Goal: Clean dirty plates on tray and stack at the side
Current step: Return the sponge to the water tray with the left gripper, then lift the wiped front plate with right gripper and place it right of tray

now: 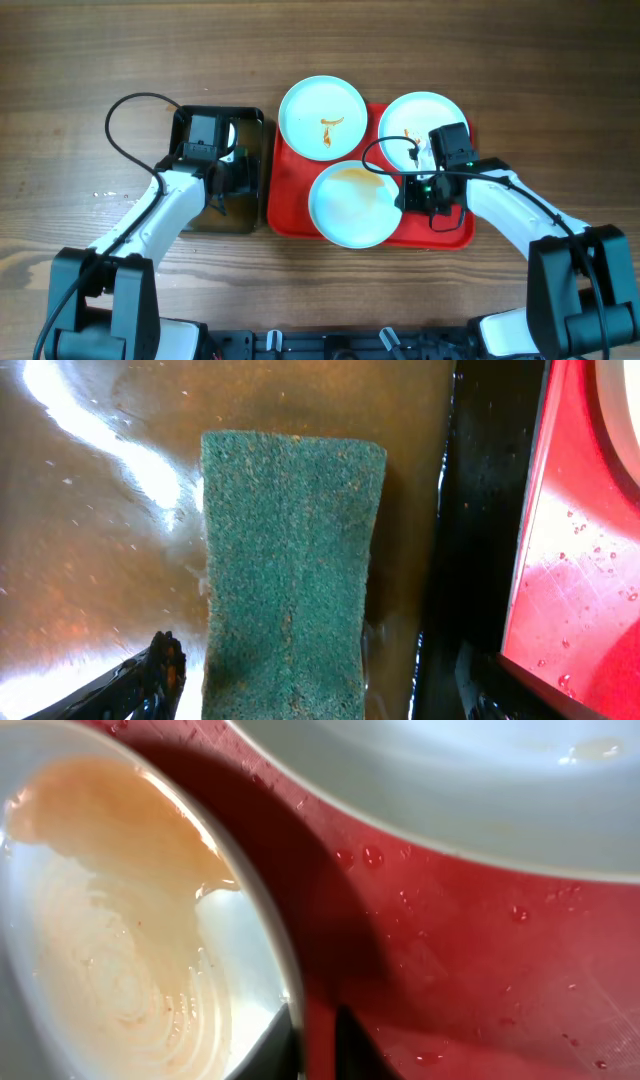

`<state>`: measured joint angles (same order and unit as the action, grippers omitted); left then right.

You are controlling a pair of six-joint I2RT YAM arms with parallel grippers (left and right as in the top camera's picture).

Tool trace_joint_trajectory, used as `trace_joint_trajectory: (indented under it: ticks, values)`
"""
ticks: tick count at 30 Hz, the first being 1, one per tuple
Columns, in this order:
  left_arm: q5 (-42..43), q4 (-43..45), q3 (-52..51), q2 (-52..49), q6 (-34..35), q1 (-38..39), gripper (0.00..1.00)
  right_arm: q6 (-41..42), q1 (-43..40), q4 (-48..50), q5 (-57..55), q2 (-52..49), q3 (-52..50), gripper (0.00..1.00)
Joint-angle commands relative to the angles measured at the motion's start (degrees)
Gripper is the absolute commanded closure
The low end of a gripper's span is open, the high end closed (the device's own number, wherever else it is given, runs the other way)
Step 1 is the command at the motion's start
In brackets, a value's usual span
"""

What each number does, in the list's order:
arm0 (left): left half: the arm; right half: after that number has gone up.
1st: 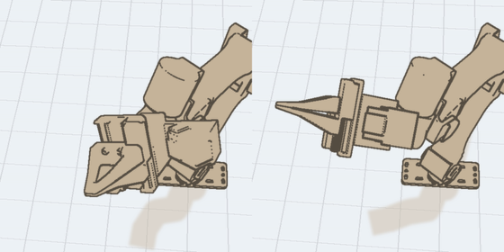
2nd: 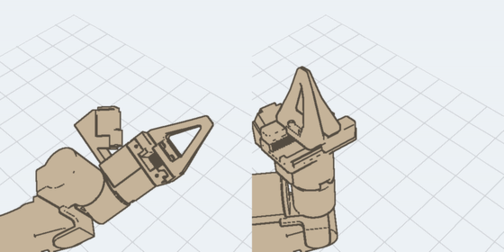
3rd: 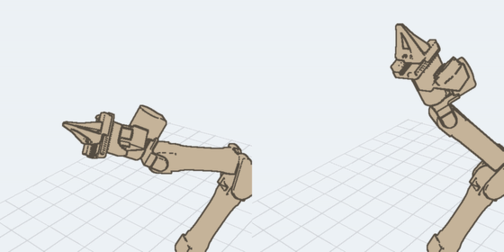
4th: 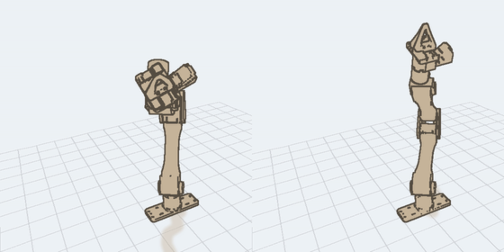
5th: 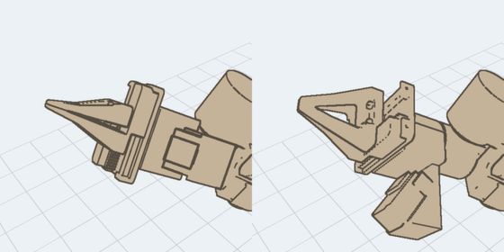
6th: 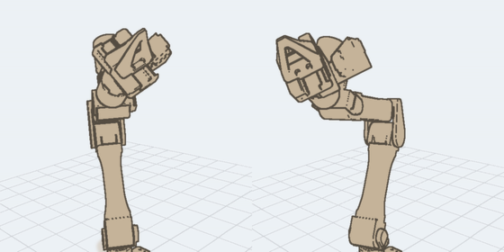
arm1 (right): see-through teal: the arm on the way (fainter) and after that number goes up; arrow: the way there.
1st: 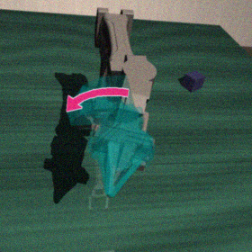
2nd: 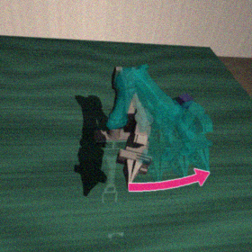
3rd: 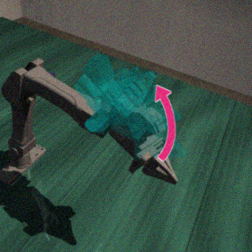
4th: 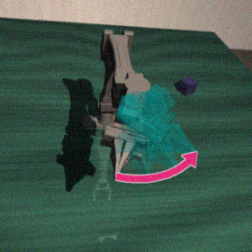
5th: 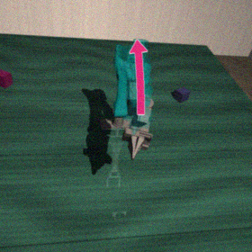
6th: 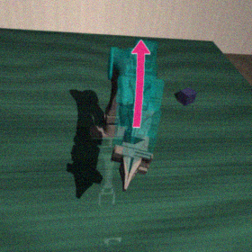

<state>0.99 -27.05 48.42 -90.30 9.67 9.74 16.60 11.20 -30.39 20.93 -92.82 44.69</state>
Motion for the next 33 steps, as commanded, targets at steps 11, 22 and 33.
trace_joint_trajectory:
  ticks: [11,22,33]
  values:
    - [1.36,-0.24,-0.44,0.57,-0.02,-0.22,0.00,-2.93,-0.11,-1.38,-1.81,7.15,1.90,0.95]
    - [1.36,0.68,-0.44,0.50,-0.02,-0.22,0.00,-12.87,6.43,1.01,-32.54,18.64,4.31,0.95]
    - [1.36,0.66,-0.44,0.50,-0.04,-0.22,0.00,-31.23,31.45,14.73,-67.95,18.69,4.50,0.96]
